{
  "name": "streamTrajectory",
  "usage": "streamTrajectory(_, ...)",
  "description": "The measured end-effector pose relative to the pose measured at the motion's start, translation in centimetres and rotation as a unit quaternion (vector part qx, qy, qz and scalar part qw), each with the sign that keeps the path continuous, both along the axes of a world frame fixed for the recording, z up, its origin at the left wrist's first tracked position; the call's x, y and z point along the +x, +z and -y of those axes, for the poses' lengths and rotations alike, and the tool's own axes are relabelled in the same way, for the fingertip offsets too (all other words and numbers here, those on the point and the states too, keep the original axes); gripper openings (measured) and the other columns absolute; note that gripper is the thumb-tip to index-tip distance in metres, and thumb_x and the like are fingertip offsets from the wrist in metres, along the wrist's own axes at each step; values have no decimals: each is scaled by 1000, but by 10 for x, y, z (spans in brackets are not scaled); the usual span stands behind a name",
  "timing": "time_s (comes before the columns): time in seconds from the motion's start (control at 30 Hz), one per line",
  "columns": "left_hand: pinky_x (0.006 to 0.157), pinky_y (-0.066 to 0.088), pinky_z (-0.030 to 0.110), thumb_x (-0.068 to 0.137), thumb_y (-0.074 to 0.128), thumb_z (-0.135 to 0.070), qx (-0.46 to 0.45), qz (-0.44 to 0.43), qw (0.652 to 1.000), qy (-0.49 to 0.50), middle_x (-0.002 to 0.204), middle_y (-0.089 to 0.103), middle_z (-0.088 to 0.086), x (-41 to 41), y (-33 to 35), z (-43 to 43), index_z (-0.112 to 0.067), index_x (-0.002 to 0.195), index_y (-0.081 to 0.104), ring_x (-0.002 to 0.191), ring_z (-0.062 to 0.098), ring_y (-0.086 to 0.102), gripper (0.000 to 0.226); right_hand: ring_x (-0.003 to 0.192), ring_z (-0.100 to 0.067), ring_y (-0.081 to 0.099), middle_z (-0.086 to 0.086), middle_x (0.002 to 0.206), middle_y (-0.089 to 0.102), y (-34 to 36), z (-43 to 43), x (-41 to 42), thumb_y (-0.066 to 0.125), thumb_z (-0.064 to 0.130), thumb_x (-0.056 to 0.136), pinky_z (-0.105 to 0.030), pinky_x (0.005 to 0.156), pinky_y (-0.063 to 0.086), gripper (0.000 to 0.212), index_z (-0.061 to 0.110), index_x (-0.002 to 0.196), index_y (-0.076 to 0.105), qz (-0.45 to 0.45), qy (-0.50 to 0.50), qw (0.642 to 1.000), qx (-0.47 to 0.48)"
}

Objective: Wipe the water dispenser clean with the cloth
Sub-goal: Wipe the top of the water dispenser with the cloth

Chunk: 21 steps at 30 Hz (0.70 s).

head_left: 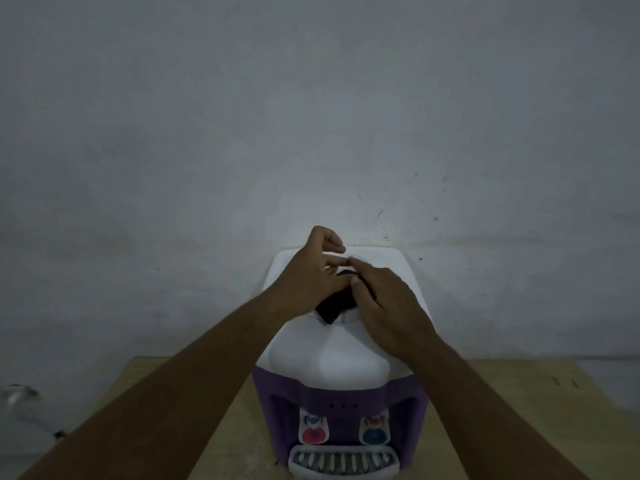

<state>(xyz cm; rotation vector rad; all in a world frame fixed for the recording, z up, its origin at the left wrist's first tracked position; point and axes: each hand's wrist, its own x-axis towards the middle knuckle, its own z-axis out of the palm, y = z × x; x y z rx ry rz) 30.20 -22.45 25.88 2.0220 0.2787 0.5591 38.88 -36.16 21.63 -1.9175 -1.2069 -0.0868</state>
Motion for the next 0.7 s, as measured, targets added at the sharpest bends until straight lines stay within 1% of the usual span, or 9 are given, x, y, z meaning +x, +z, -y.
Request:
streamTrajectory(0.07, 93, 50, 21, 80, 77, -16, 83, 9, 996, 33, 111, 60, -4, -7, -2, -6, -17, 106, 50, 104, 5, 63, 37, 89, -6, 52, 10, 96, 63, 2, -3, -1, 32, 44, 100, -26, 82, 41, 44, 31, 136, 53, 68, -1, 998, -17)
streamTrajectory(0.17, 80, 49, 12, 88, 68, -22, 133, -4, 987, 93, 100, 64, -9, -20, -8, -18, -20, 101, 57, 96, 2, 62, 17, 76, -6, 47, 11, 81, 55, 2, -9, -3, 32, 66, 90, -24, 70, 33, 51, 30, 109, 63, 135, -26, 990, -41)
streamTrajectory(0.23, 79, 48, 12, 93, 60, -22, 105, 4, 984, 144, 100, 66, -8, -24, -13, -28, -22, 101, 57, 96, 5, 62, 8, 72, -7, 46, 11, 78, 52, 1, -14, -8, 40, 79, 79, -22, 67, 31, 58, 25, 93, 56, 163, -62, 983, -59)
streamTrajectory(0.27, 84, 50, 17, 95, 58, -23, 70, 13, 984, 161, 101, 67, -6, -25, -16, -33, -21, 102, 57, 98, 8, 63, 8, 71, -8, 46, 11, 78, 51, 2, -18, -10, 44, 82, 74, -23, 65, 32, 59, 25, 89, 52, 171, -77, 980, -70)
streamTrajectory(0.33, 88, 51, 24, 95, 56, -24, 6, 27, 983, 180, 104, 69, -4, -22, -21, -34, -21, 104, 56, 99, 11, 64, 9, 69, -8, 47, 10, 75, 51, 3, -23, -10, 53, 79, 70, -23, 62, 37, 57, 24, 84, 48, 152, -79, 982, -74)
streamTrajectory(0.43, 77, 49, 11, 97, 53, -20, 18, 43, 978, 203, 104, 69, -5, -20, -30, -26, -19, 106, 56, 91, 1, 64, 9, 60, -7, 47, 8, 69, 52, 10, -24, -6, 68, 51, 79, -21, 54, 34, 36, 21, 80, 48, 79, -26, 996, -42)
streamTrajectory(0.5, 81, 49, 12, 99, 48, -14, 31, 62, 975, 209, 103, 70, -7, -20, -34, -24, -16, 105, 56, 93, 0, 65, 10, 56, -7, 45, 7, 64, 51, 13, -22, -5, 71, 36, 80, -20, 53, 32, 29, 19, 78, 47, 56, -1, 998, -13)
streamTrajectory(0.6, 88, 49, 16, 100, 45, -10, 34, 73, 974, 214, 103, 71, -6, -20, -37, -29, -13, 105, 56, 97, 2, 66, 13, 54, -10, 43, 5, 61, 49, 14, -19, -3, 70, 31, 80, -22, 51, 33, 28, 17, 75, 46, 39, -6, 999, 18)
streamTrajectory(0.7, 92, 50, 22, 99, 46, -10, 29, 77, 974, 212, 102, 71, -8, -18, -40, -31, -15, 105, 56, 97, 3, 66, 13, 59, -13, 50, 5, 64, 54, 15, -22, 1, 65, 37, 83, -28, 56, 37, 24, 18, 79, 50, 80, -25, 996, -29)
